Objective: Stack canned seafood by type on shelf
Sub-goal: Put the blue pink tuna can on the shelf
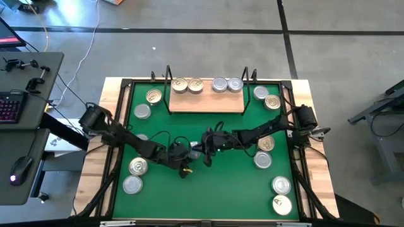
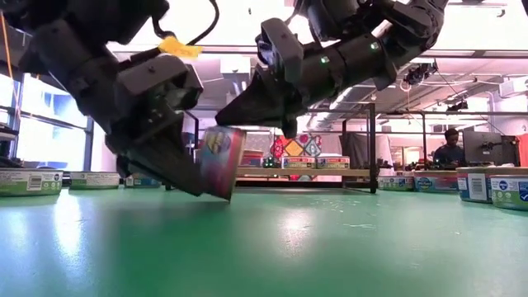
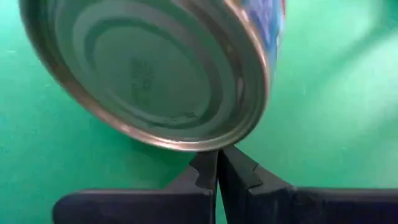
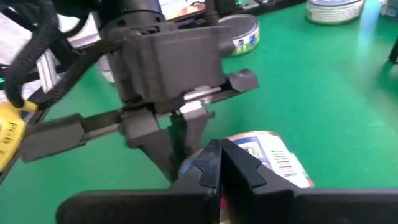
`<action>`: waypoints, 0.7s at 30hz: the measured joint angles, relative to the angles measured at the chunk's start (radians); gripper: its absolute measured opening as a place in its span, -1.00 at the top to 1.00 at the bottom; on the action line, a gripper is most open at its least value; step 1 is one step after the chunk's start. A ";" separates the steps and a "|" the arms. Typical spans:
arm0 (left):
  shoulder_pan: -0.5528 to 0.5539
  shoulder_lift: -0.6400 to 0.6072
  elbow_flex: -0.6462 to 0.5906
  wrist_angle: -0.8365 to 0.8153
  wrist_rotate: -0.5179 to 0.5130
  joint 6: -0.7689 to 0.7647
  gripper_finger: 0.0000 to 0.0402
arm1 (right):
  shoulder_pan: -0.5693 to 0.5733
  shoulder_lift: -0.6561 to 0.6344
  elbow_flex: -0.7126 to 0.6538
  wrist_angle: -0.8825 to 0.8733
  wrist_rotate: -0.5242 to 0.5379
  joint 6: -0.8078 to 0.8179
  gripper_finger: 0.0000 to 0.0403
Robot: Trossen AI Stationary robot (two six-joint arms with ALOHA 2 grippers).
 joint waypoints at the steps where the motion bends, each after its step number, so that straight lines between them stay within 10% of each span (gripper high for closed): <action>1: 0.000 0.005 0.001 0.009 -0.001 -0.002 1.00 | 0.000 0.000 0.000 -0.002 -0.005 0.000 1.00; 21: -0.109 -0.134 0.000 -0.101 -0.083 -0.032 1.00 | 0.031 -0.064 -0.003 0.027 0.030 -0.166 1.00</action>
